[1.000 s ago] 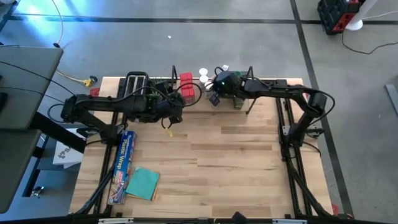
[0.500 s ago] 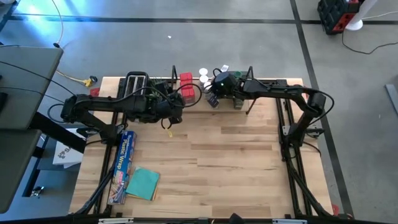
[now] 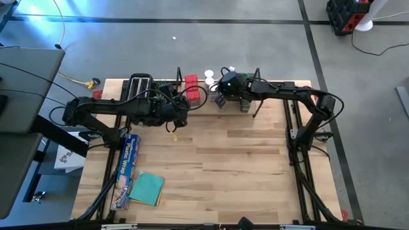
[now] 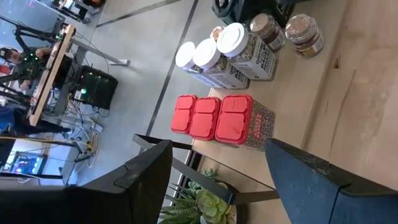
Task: Shelf spices
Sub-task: Adjust the white seasoning bottle, then return to Home Position
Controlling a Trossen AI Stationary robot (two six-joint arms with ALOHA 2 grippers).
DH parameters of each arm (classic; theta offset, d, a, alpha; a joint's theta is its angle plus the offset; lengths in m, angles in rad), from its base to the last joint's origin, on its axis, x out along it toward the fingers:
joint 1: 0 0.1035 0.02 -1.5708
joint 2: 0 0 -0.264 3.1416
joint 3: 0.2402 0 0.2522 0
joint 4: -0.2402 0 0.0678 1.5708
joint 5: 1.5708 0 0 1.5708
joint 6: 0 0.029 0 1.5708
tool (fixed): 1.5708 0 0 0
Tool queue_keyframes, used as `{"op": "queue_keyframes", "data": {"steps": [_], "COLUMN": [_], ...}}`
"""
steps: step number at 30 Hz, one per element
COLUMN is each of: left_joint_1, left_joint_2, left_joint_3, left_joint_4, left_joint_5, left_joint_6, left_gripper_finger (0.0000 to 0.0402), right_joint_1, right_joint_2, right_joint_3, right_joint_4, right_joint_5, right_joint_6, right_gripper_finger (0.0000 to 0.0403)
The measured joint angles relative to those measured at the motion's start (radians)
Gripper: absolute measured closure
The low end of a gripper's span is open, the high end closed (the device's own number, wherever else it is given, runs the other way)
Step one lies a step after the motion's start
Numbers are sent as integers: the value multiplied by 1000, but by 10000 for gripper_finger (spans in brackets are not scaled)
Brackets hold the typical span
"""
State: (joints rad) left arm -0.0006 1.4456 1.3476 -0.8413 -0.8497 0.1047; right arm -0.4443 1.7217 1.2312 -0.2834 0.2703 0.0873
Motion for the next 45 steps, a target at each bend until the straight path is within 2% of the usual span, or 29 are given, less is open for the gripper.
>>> {"op": "queue_keyframes", "data": {"steps": [4, 13, 20, 24, 28, 31, 34, 37, 41, 45], "left_joint_1": [0, 0, 0, 0, -21, -88, -206, -360, -538, -620], "left_joint_2": [0, 0, 0, 0, -36, -135, -274, -411, -545, -631], "left_joint_3": [0, 0, 0, 0, -12, -88, -202, -329, -498, -663], "left_joint_4": [0, -1, -1, -8, -73, -81, -79, -65, 57, 291], "left_joint_5": [2, 2, 9, 55, 95, 73, 1, -52, -83, -146], "left_joint_6": [0, -7, -20, -63, -164, -273, -449, -653, -767, -725], "left_gripper_finger": [145, 145, 145, 145, 145, 145, 149, 157, 166, 171], "right_joint_1": [-1, 2, 4, 8, 30, 83, 161, 259, 386, 474], "right_joint_2": [30, 66, 48, -7, -148, -313, -528, -755, -1032, -1255], "right_joint_3": [0, 0, 0, 0, -7, -64, -173, -306, -497, -696], "right_joint_4": [26, 56, 63, 1, -151, -228, -235, -234, -207, -79], "right_joint_5": [-45, -65, -92, -85, -78, -75, -81, -94, -149, -144], "right_joint_6": [10, 28, 45, 65, 15, -40, -49, 32, 186, 290], "right_gripper_finger": [403, 403, 403, 403, 403, 403, 403, 403, 403, 403]}}
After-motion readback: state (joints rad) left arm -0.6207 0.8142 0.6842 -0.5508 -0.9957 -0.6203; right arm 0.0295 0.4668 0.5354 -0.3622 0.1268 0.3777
